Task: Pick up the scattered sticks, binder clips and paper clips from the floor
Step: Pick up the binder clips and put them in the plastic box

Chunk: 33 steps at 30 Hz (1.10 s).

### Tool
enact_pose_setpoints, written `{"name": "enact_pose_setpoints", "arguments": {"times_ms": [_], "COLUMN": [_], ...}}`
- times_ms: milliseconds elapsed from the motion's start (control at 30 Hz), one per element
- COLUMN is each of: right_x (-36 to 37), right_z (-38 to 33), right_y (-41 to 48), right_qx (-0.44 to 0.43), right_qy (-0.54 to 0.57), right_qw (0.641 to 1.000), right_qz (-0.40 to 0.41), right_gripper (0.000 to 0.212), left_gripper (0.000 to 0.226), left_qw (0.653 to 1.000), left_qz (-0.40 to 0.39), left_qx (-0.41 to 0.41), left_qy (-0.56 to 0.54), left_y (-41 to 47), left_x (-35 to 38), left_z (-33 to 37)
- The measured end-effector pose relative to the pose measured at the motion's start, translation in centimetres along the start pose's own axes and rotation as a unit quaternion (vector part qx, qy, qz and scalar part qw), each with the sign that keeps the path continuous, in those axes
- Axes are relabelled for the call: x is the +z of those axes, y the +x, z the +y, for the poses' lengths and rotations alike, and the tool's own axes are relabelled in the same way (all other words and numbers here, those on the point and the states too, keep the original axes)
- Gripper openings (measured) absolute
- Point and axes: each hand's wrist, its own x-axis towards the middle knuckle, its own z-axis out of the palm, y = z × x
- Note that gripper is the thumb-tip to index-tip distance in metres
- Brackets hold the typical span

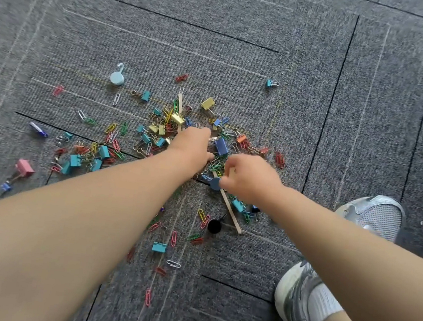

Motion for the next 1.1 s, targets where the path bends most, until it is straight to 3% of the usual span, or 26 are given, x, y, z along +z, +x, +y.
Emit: {"name": "enact_pose_setpoints", "arguments": {"times_ms": [67, 167, 333, 400, 467, 567, 733, 900, 1100], "right_x": [1.1, 2.8, 3.5, 3.4, 2.9, 1.3, -5.1, -9.1, -9.9], "right_z": [-0.6, -1.0, -1.1, -1.1, -1.1, -1.7, -4.2, -6.1, -8.1], "right_y": [-0.3, -0.6, -0.4, -0.2, 0.2, 0.9, -1.5, -8.2, -14.6], "right_qx": [-0.051, -0.076, -0.102, -0.086, -0.069, -0.029, 0.035, 0.085, 0.128], "right_qy": [-0.109, -0.180, -0.206, -0.190, -0.143, 0.023, 0.280, 0.326, 0.347], "right_qw": [0.993, 0.980, 0.973, 0.978, 0.987, 0.999, 0.959, 0.940, 0.928], "right_qz": [-0.008, -0.023, -0.008, -0.024, -0.038, -0.035, -0.022, 0.052, 0.050], "right_gripper": [0.022, 0.035, 0.016, 0.020, 0.022, 0.018, 0.023, 0.026, 0.029], "left_gripper": [0.024, 0.020, 0.015, 0.014, 0.014, 0.015, 0.015, 0.014, 0.011], "left_qw": [0.999, 0.997, 0.992, 0.988, 0.981, 0.972, 0.957, 0.946, 0.911], "left_qz": [-0.012, -0.015, 0.015, 0.022, 0.035, 0.058, 0.068, 0.112, 0.143], "left_qx": [0.018, 0.008, 0.005, -0.005, -0.022, -0.058, -0.069, -0.068, -0.081], "left_qy": [-0.030, -0.077, -0.122, -0.152, -0.188, -0.221, -0.274, -0.295, -0.378], "left_y": [-0.2, -0.7, -2.3, -3.1, -3.7, -4.6, -7.6, -13.0, -19.2], "left_x": [0.2, 0.2, -0.4, -0.8, -1.3, -2.7, -7.3, -13.0, -16.5], "left_z": [-0.7, -1.6, -2.6, -2.9, -3.2, -3.7, -3.6, -3.0, -2.1]}}
